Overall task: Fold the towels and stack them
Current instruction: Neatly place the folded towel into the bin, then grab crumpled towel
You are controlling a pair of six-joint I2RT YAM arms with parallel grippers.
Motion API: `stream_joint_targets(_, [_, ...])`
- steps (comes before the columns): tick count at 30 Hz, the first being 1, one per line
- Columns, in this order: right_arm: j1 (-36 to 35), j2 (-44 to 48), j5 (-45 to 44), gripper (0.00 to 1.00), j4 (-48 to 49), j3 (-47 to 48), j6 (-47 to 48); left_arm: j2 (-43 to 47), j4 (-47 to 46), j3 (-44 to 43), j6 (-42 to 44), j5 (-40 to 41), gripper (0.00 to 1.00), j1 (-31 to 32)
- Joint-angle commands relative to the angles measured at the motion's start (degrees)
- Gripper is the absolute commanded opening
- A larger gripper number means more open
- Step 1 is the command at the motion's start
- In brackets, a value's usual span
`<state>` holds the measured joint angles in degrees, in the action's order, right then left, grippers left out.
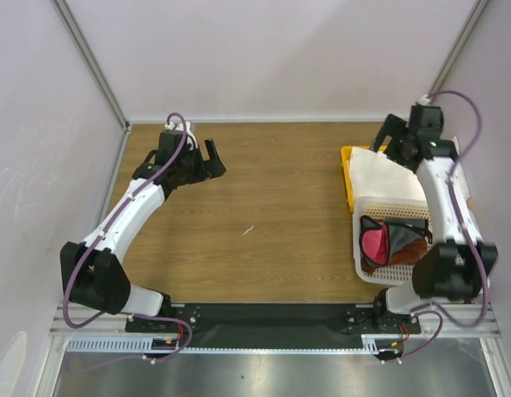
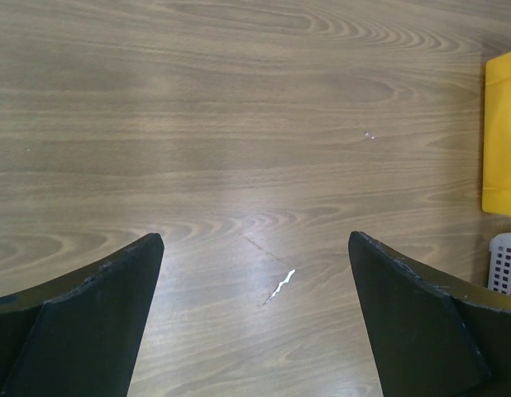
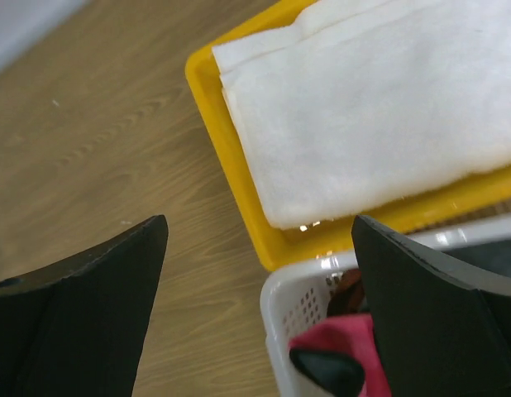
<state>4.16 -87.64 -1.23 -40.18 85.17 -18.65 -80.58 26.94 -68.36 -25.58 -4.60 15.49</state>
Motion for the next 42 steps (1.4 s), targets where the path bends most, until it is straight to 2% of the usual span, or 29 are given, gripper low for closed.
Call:
stream_joint_targets(1, [1.54, 11.94, -5.53, 1.0, -6.74, -4.73, -8.66, 4.1, 1.28, 0.59, 0.45, -2.17, 1.0, -0.98])
stream_joint_targets(6, [7.77, 26.17, -5.18, 0.98, -14.21, -16.42, -19.12, 6.74, 0.92, 4.8, -0.17, -3.66, 1.0, -1.25])
stream_joint_targets(9, [9.37, 30.58, -4.21, 0.96, -17.99, -22.66, -21.67, 7.27, 1.19, 6.74, -0.78, -4.19, 1.0, -1.25])
stream_joint_targets(12, [9.37, 33.31, -4.48, 0.94, -17.83, -27.92, -22.65, 8.24, 1.01, 8.23, -0.96, -4.89, 1.0, -1.25])
stream_joint_targets(18, [9.28, 30.07, -2.9, 0.83, -11.95, -33.13, -21.69, 10.96, 1.54, 10.69, -1.22, -4.28, 1.0, -1.25])
stream_joint_targets(21, [8.76, 27.88, -3.42, 0.81, -10.88, -34.89, -20.72, 13.25, 1.8, 12.36, -1.57, -3.31, 1.0, -1.25])
stream_joint_targets(25, [8.32, 26.99, -4.91, 0.74, -10.0, -36.73, -20.02, 15.44, 2.15, 13.86, -1.84, -2.61, 1.0, -1.34])
stream_joint_targets(34, [5.68, 24.98, -10.1, 0.72, -8.16, -37.97, -17.64, 18.17, 2.77, 15.71, -0.7, -1.29, 1.0, -1.42])
stream_joint_targets(37, [4.63, 23.66, -11.68, 0.64, -6.67, -38.14, -17.38, 18.79, 2.68, 16.32, -0.7, -1.29, 1.0, -1.42])
stream_joint_targets(38, [4.54, 23.39, -12.03, 0.57, -6.14, -38.23, -17.12, 18.88, 2.77, 16.5, -0.61, -1.37, 1.0, -1.42])
stream_joint_targets(42, [4.36, 22.42, -15.54, 0.48, -4.55, -38.32, -16.85, 19.75, 3.29, 16.68, -0.08, -0.68, 1.0, -1.42])
